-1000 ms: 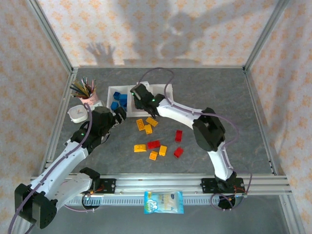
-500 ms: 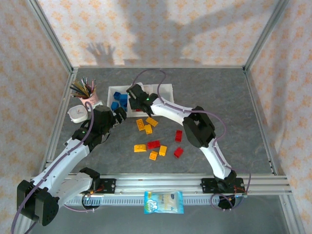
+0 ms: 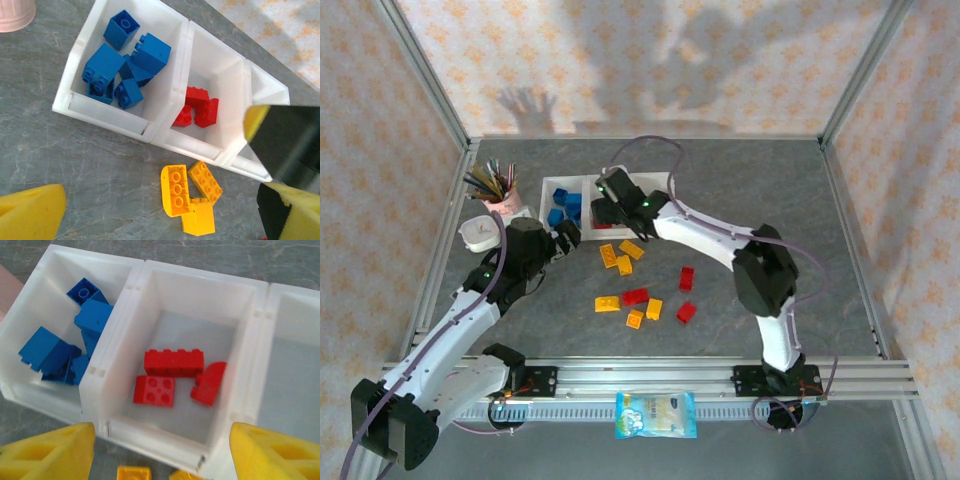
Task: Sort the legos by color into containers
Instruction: Pick up the lego from the bottom-center of the table.
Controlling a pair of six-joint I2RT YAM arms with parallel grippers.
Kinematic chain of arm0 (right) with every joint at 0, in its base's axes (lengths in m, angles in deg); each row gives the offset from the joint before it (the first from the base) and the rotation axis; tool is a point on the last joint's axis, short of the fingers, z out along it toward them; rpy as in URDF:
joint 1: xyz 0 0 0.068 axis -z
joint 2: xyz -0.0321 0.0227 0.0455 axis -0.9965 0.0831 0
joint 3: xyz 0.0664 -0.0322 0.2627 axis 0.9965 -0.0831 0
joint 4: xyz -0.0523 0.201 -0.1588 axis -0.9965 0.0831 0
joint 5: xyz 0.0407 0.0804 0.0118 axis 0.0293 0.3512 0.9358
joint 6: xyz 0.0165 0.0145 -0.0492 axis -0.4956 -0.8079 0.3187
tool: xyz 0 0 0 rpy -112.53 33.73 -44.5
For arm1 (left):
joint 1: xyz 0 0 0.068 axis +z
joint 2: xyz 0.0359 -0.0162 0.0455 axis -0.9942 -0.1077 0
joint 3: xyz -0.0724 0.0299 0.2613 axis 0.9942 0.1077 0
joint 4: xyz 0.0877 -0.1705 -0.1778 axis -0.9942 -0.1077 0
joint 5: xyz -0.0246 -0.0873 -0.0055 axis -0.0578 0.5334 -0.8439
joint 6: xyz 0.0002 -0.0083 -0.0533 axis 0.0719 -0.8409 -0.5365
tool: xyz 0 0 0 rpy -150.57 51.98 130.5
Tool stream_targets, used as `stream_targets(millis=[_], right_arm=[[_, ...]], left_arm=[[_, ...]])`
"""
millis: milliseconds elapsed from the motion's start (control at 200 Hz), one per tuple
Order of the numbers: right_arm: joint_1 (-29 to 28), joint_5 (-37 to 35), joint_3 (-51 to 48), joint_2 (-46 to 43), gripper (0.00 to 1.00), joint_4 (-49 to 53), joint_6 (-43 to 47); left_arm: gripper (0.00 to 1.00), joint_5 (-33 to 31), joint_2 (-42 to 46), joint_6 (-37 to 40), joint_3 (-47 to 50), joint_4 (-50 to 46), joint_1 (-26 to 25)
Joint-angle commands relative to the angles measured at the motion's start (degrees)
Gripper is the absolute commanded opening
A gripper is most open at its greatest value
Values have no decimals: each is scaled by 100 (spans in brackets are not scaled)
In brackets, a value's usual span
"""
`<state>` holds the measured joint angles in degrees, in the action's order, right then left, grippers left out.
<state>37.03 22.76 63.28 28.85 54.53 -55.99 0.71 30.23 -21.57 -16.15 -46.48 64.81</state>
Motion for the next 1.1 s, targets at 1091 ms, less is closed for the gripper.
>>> stream_targets(millis=[1091], right_arm=[[-1198, 390, -2774, -915, 85, 930, -1611]], left_arm=[[99, -272, 1108, -811, 721, -900, -1144]])
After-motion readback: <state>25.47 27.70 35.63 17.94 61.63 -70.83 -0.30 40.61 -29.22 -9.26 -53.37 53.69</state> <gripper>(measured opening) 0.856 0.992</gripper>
